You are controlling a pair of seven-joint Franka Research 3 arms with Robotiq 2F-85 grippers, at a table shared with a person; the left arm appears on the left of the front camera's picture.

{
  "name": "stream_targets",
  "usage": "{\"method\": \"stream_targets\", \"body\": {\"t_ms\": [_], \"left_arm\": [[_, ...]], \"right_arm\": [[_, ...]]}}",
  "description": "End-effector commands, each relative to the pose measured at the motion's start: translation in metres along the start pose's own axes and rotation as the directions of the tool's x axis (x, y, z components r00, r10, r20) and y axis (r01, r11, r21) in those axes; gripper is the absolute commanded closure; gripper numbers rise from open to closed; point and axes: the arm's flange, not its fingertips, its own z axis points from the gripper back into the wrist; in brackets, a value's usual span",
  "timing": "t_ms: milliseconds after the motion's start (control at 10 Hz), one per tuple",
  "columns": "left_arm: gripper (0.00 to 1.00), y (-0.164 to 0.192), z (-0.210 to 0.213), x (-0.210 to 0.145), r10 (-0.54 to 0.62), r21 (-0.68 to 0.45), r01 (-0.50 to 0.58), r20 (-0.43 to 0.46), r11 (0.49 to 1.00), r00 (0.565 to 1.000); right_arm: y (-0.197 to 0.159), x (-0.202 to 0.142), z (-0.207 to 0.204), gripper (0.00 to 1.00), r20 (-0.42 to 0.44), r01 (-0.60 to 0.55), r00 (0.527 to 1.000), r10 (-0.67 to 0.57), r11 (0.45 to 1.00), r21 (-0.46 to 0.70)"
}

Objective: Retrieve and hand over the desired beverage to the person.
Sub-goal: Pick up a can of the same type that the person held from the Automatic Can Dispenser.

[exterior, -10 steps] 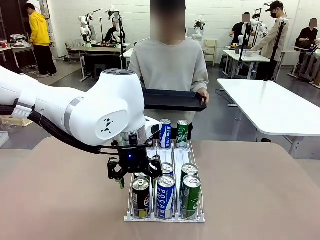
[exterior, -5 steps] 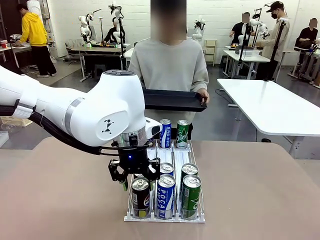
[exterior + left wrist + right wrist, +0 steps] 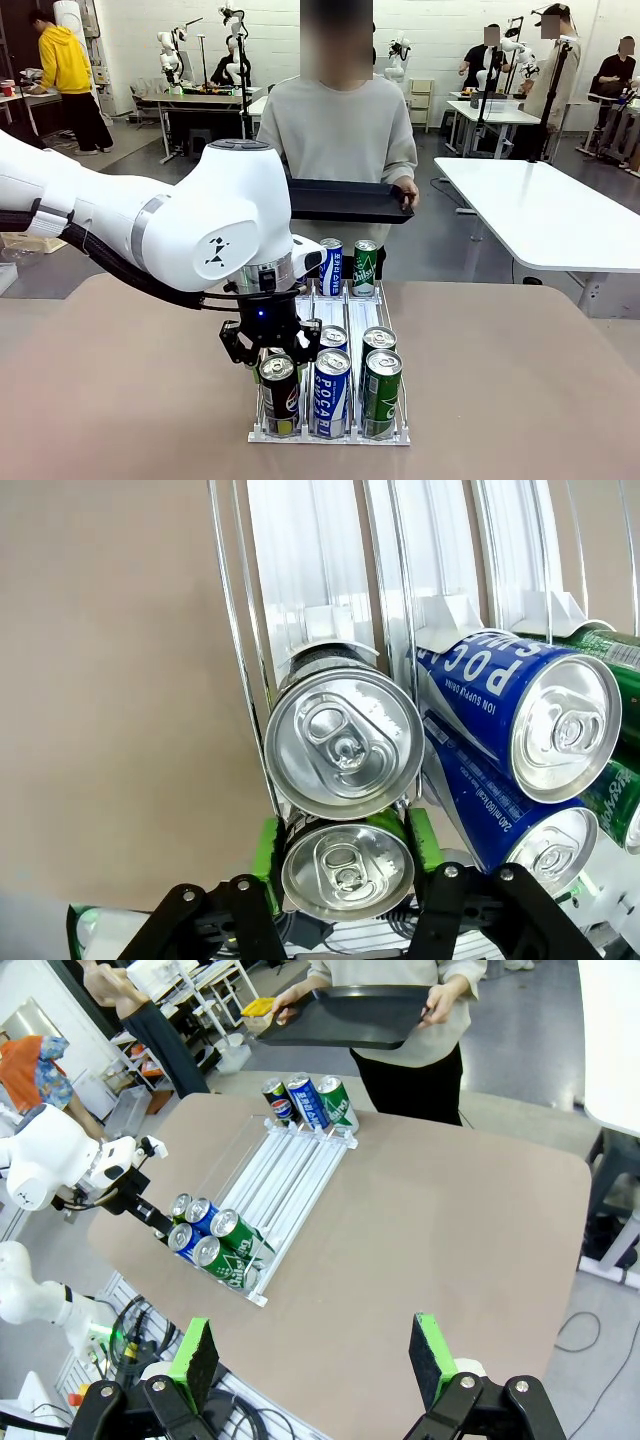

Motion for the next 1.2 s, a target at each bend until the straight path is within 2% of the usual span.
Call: {"method": "stream_targets", "body": {"t_ms": [0, 200, 400, 700, 1100], "left_arm": [[1.00, 0.000, -0.004, 0.000, -0.017, -0.019, 0.017, -0.038, 1.000, 0.999], [1.00, -0.006, 0.006, -0.002, -0.089, 0.034, 0.091, -0.051, 0.995, 0.995], [1.00, -0.016, 0.039, -0.008, -0.166, 0.082, 0.174, -0.094, 0.981, 0.982], [1.00, -0.031, 0.127, -0.009, -0.212, 0.126, 0.223, -0.099, 0.967, 0.972], [1.00, -0.038, 0.237, 0.009, -0.200, 0.089, 0.200, -0.009, 0.976, 0.980]], "right_arm": [[-0.001, 0.002, -0.002, 0.00, 0.011, -0.007, 1.000, 0.007, 1.000, 0.018], [-0.001, 0.002, -0.002, 0.00, 0.011, -0.007, 1.000, 0.007, 1.000, 0.018], [-0.001, 0.002, -0.002, 0.00, 0.011, -0.007, 1.000, 0.007, 1.000, 0.018], [-0.001, 0.002, -0.002, 0.00, 0.011, -0.007, 1.000, 0.007, 1.000, 0.018], [-0.001, 0.002, -0.002, 0.00, 0.011, -0.007, 1.000, 0.007, 1.000, 0.018]]}}
